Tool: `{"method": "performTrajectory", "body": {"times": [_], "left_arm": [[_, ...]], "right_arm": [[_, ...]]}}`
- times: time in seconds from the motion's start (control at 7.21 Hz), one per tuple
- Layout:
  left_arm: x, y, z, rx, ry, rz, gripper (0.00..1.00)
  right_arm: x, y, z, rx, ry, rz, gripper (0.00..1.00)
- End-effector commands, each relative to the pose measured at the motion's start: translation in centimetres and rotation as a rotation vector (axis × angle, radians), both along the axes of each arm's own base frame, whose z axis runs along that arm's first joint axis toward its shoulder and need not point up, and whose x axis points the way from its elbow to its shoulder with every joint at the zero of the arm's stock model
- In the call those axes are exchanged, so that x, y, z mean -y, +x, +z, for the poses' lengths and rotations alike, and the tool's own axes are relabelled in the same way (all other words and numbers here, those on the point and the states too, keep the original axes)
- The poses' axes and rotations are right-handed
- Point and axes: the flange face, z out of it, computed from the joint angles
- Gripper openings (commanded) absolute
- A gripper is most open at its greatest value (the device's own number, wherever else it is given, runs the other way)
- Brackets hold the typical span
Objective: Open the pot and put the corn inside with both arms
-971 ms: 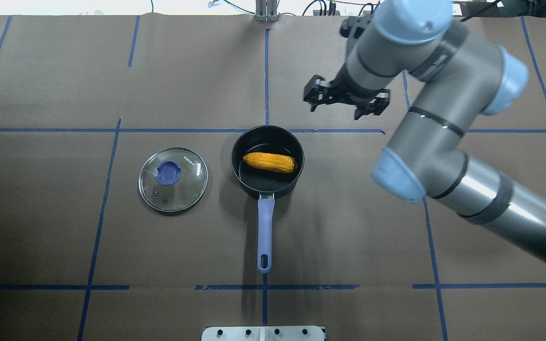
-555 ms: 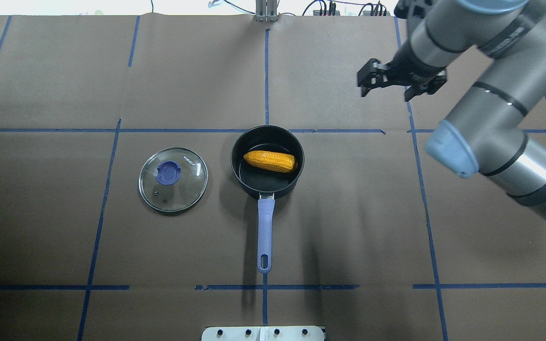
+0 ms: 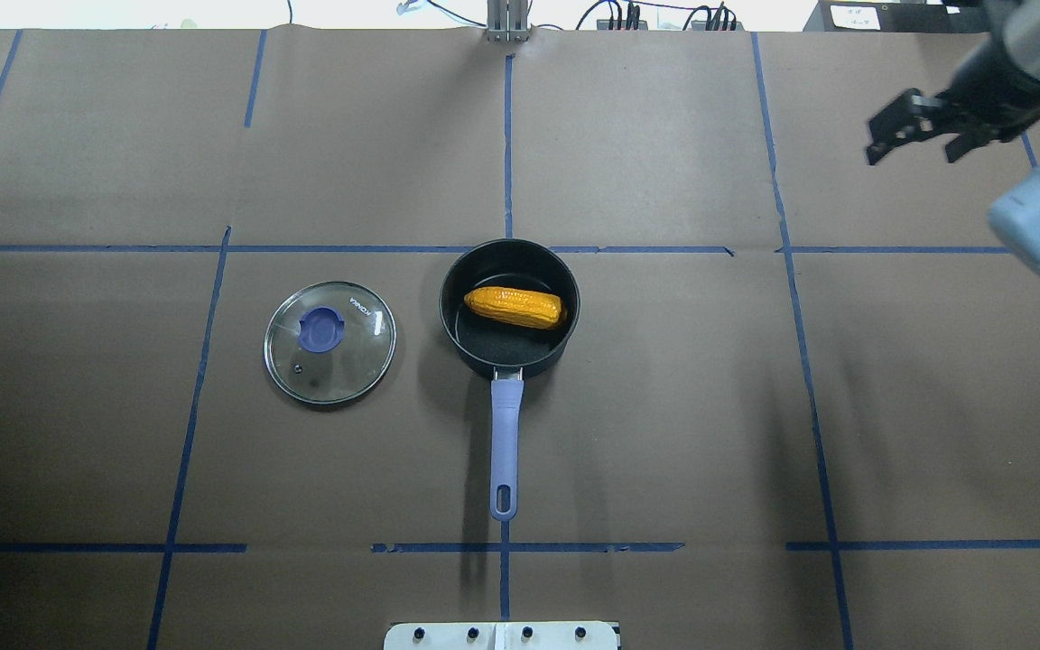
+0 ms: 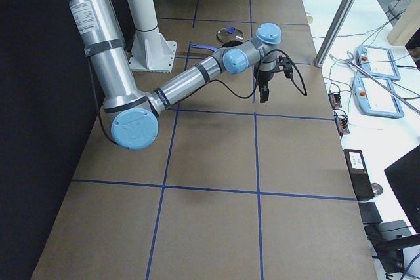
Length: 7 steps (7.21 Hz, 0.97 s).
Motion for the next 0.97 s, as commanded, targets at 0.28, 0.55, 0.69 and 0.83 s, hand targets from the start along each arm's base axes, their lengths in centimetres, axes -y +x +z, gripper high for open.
{"method": "performTrajectory", "body": {"times": [0.28, 0.55, 0.69, 0.83], "left_arm": [[-0.5, 0.0, 0.0, -0.001, -0.002, 0.001, 1.0], [-0.5, 0.0, 0.0, -0.001, 0.0, 0.001, 1.0], [-0.7, 0.0, 0.2, -0.001, -0.003, 0.001, 1.0], [-1.2, 0.0, 0.7, 0.0, -0.011, 0.001, 1.0]], "right_arm": [[-5.6, 17.0, 18.3, 0.088, -0.028, -0.058, 1.0], [-7.4, 20.9, 20.2, 0.078, -0.009, -0.028, 1.0], [-9.6, 20.8, 23.1, 0.079, -0.069, -0.023, 1.0], [-10.7, 20.8, 23.8, 0.08, -0.086, -0.022, 1.0]]}}
